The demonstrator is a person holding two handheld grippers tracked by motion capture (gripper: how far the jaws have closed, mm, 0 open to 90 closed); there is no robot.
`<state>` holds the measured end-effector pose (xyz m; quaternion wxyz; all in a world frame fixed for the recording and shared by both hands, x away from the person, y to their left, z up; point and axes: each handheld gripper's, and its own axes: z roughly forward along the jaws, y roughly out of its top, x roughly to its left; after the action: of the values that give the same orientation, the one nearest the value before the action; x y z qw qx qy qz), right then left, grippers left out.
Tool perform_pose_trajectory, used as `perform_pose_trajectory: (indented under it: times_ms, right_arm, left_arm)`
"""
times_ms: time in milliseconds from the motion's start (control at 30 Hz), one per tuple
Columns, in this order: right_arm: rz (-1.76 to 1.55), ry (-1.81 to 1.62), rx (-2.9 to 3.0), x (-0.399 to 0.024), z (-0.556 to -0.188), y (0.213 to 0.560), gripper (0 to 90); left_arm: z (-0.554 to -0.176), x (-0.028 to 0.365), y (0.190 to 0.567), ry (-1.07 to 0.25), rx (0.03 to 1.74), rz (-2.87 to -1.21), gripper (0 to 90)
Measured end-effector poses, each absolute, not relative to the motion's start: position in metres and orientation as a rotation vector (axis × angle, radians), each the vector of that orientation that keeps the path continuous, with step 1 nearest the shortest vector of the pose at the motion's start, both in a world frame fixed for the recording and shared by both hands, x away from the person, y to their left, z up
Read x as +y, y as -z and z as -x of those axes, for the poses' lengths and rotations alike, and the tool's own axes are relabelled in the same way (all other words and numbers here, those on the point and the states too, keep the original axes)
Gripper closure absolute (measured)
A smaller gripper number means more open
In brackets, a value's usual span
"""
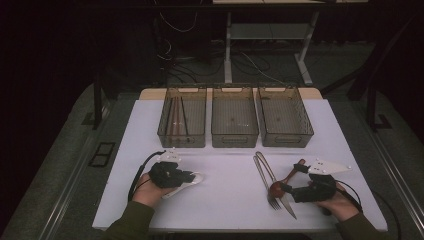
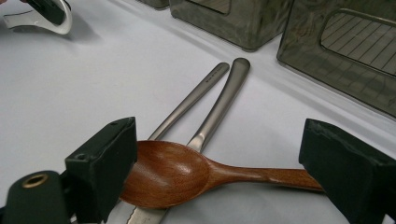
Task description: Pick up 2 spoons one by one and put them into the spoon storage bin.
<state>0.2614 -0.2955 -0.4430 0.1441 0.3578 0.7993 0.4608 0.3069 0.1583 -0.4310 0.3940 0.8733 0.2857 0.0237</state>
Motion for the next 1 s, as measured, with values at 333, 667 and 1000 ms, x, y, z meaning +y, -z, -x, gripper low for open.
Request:
perform_pose_trajectory:
  times_ms: [333,667,1000]
  right_arm:
    - [-1.019,-1.319,2.309,-0.296,-0.262,0.444,11.4]
    - [-1.016,-1.316,2.31,-0.296,-0.262,0.443,11.5]
    - [-1.017,-1.319,2.307,-0.296,-0.262,0.443,11.5]
  left_arm:
    - [-0.308,0.152,0.423,-0.085,0.75,-2.162,81.2]
    - [-0.312,0.146,0.415,-0.119,0.766,-2.109,81.3]
    - [-0.317,0.136,0.408,-0.137,0.746,-2.076,81.3]
